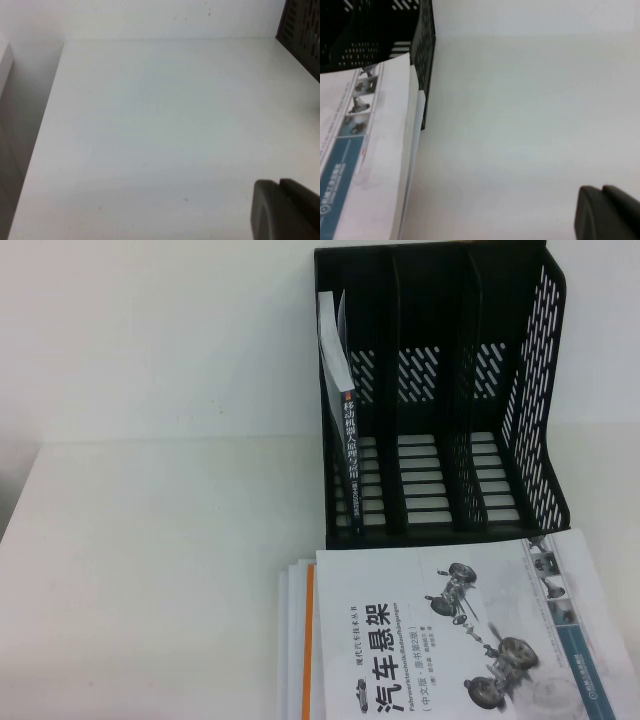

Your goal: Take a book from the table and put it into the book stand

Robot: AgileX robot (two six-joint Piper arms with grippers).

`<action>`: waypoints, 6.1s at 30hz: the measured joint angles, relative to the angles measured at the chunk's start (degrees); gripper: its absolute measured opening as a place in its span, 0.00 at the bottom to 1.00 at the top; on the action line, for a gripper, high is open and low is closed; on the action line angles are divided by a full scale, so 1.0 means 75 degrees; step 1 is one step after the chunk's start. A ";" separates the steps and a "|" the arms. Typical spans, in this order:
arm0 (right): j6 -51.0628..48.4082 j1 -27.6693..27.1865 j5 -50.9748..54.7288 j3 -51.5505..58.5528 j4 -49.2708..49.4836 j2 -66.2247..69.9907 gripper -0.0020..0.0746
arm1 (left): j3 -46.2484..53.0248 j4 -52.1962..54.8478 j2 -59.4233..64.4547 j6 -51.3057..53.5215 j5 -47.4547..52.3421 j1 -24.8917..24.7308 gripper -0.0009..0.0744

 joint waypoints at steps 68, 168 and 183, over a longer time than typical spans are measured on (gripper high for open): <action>-0.0020 0.0000 -0.6125 -0.0310 -0.0592 0.0000 0.02 | -0.0306 -0.0398 0.0000 -0.1635 -0.4432 0.0000 0.01; -0.4448 0.2753 -0.0895 -0.5242 0.7338 1.1681 0.02 | -0.4444 -1.0105 1.2446 0.6681 0.5676 0.1658 0.71; -0.4612 0.2753 -0.0841 -0.5254 0.7464 1.1723 0.02 | -0.4449 -1.0758 1.3223 0.7186 0.5771 0.1591 0.71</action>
